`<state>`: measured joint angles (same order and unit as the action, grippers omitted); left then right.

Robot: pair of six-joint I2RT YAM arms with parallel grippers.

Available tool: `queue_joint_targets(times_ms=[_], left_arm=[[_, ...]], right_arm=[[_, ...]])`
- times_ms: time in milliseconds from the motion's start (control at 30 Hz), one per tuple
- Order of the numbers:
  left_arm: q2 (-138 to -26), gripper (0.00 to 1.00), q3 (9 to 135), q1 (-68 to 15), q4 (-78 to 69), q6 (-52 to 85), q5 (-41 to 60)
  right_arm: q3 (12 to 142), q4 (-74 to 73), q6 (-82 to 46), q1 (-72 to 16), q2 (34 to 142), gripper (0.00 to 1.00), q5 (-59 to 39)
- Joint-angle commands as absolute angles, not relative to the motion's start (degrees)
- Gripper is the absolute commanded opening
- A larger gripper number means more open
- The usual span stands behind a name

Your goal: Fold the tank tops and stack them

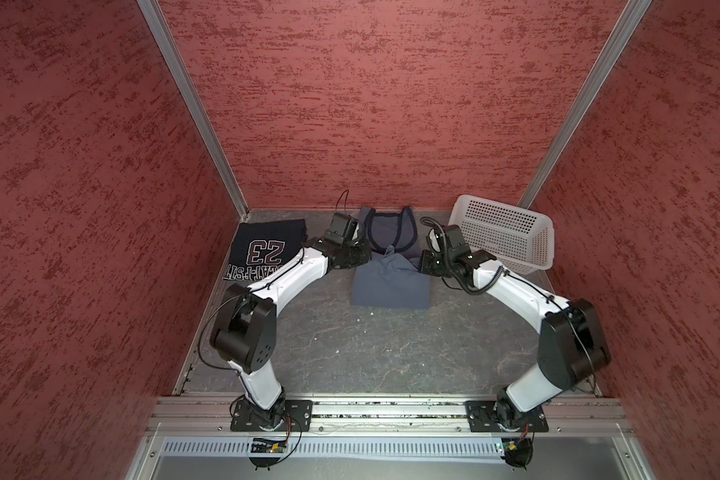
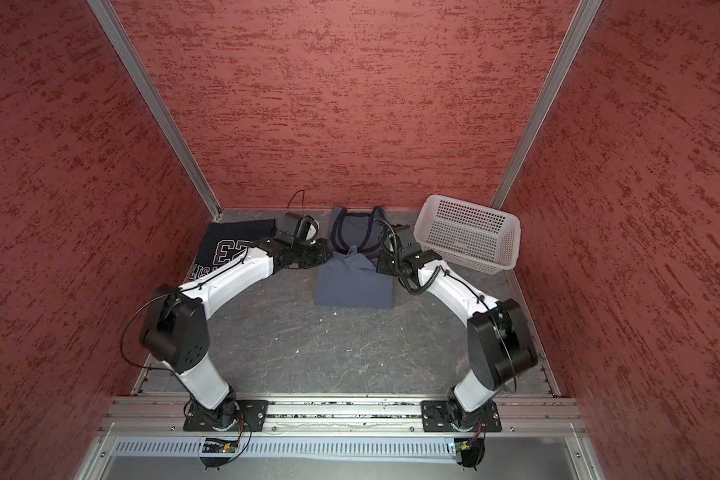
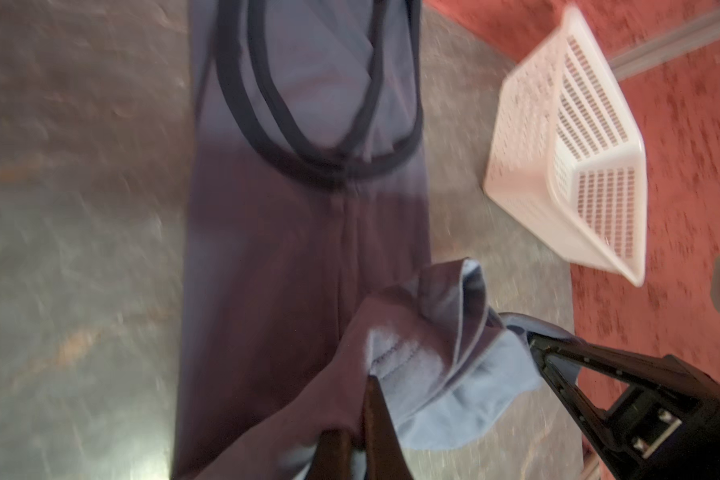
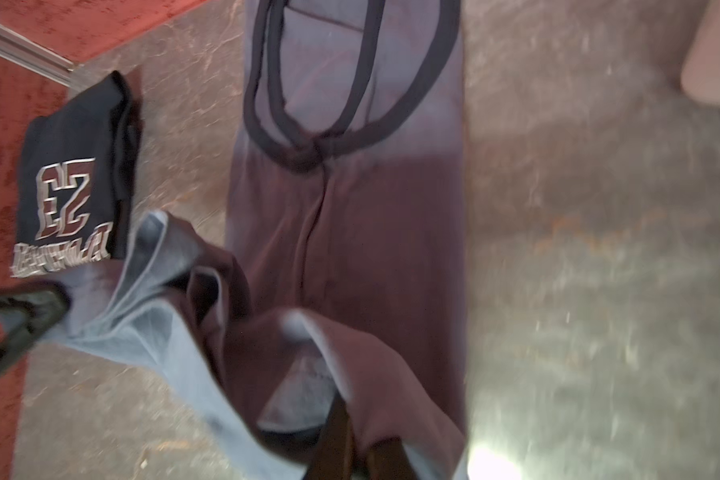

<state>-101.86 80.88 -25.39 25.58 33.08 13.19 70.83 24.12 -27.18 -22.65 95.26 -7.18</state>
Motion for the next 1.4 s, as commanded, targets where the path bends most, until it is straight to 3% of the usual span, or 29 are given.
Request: queue_joint_targets(times_ms=[0, 267, 300, 467, 533, 633, 833, 1000, 1367], left_arm=[[-107.15, 0.04, 87.02, -23.36, 23.21, 30.55, 15.25], [-122.85, 0.1, 98.67, -20.29, 22.82, 30.62, 19.06], [-124.27, 0.14, 99.6, -20.06, 22.99, 30.71, 19.25], [-128.79, 0.49, 104.66, -19.2, 27.97, 29.59, 17.35], [-126.7, 0.61, 103.68, -18.82, 29.62, 29.03, 15.59], [-120.03, 0.69, 98.2, -18.81, 33.05, 29.27, 10.71], [-102.83, 0.71, 73.02, -20.96, 24.64, 31.43, 13.68], [-96.29, 0.69, 58.3, -22.98, 16.72, 34.15, 16.77], [-101.64, 0.63, 51.42, -22.68, 1.57, 38.27, 21.62]], right_arm=[[77.77, 21.62, -21.05, -20.46, 101.22, 0.08, -10.36], [88.36, 19.87, -20.19, -16.58, 115.0, 0.13, -13.62], [89.52, 20.25, -20.25, -16.32, 116.4, 0.17, -13.26], [94.75, 24.7, -20.53, -15.34, 119.6, 0.57, -7.24], [94.66, 26.79, -20.48, -15.4, 118.16, 0.65, -5.26], [89.95, 27.06, -20.67, -15.51, 112.55, 0.72, -5.57], [68.3, 21.92, -25.71, -15.59, 97.46, 0.72, -11.24], [52.55, 13.67, -31.08, -15.74, 89.38, 0.68, -19.19], [46.58, 2.64, -34.89, -17.48, 95.23, 0.61, -21.58]])
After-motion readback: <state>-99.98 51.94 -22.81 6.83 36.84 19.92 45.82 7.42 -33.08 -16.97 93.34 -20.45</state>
